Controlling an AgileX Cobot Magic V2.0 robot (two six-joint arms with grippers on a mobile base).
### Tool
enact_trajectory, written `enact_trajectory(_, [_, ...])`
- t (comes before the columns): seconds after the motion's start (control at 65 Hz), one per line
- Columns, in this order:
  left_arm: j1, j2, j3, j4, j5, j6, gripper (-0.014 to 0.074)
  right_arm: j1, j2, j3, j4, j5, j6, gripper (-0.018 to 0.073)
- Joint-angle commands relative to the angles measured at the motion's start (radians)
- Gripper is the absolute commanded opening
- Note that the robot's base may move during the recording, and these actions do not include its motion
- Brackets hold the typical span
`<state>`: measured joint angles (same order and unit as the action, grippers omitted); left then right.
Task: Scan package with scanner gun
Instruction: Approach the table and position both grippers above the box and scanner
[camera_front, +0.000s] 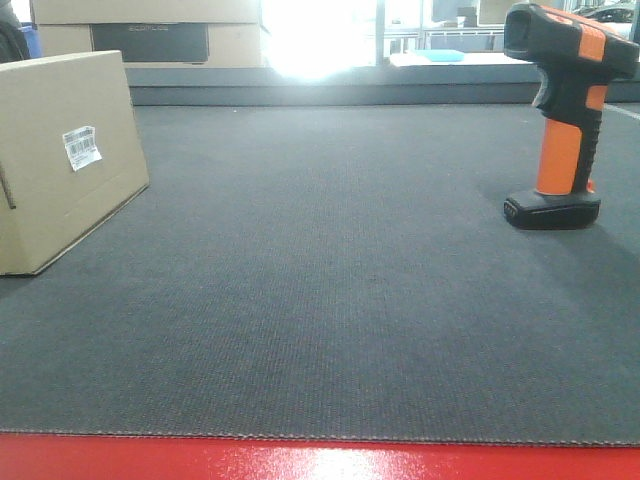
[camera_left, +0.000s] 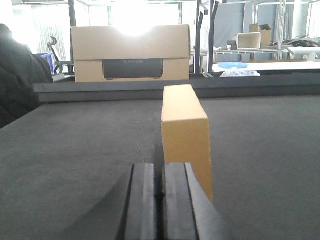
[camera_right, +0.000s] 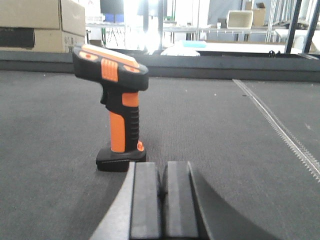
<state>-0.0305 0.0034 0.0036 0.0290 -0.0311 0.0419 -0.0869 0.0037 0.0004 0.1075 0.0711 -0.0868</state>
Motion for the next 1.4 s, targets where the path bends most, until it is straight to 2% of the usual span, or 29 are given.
enact_trajectory(0.0, [-0.004,-0.003,-0.004,-0.004,-0.036,-0.004,-0.0111,0.001,-0.004,0.0,0.003,-0.045,-0.006,-0.0154])
enact_trajectory(0.169, [-0.004,-0.003,-0.004,-0.004,-0.21,-0.004,-0.0111,0.001,-0.004,0.0,0.003,-0.157,0.0,-0.0154])
enact_trajectory(0.277, [-0.004,-0.003,-0.024,-0.006,-0.213,-0.004,-0.0111,0.001,-0.004,-0.06,0.003,-0.16,0.0,-0.0154])
enact_trajectory(0.492, [-0.004,0.025,-0.287,-0.006,0.063,-0.004,-0.0111,0.001,0.037,-0.35,0.003,0.088,0.0,-0.0151])
enact_trajectory(0.569, [-0.004,0.082,-0.38,-0.006,0.154,-0.004,-0.0096,0.001,0.103,-0.427,0.003,0.171,0.0,-0.0087])
enact_trajectory(0.615, [-0.004,0.118,-0.436,-0.006,0.188,-0.004,-0.0061,0.001,0.138,-0.461,0.003,0.195,0.0,-0.0021])
enact_trajectory(0.677, [-0.004,0.183,-0.507,-0.006,0.232,-0.004,0.0032,0.001,0.197,-0.503,0.003,0.204,0.0,0.0125])
enact_trajectory(0.8, [-0.004,0.319,-0.599,-0.006,0.262,-0.002,0.0279,0.001,0.299,-0.546,0.003,0.198,0.0,0.0393])
enact_trajectory(0.923, [-0.004,0.453,-0.659,-0.006,0.269,-0.002,0.0503,0.001,0.364,-0.548,0.003,0.18,0.0,0.0568])
enact_trajectory(1.03, [-0.018,0.546,-0.709,-0.006,0.298,0.0,0.0617,0.001,0.381,-0.548,0.003,0.166,0.0,0.0564])
enact_trajectory(1.092, [-0.041,0.6,-0.746,-0.006,0.343,0.0,0.0608,0.001,0.38,-0.548,0.003,0.164,0.0,0.0561])
enact_trajectory(1.215, [-0.078,0.745,-0.903,-0.006,0.509,0.0,0.0608,0.016,0.38,-0.548,0.003,0.157,0.0,0.0561])
enact_trajectory(1.384, [-0.086,0.972,-1.158,-0.01,0.747,0.0,0.0608,0.029,0.38,-0.548,0.003,0.15,0.0,0.0561])
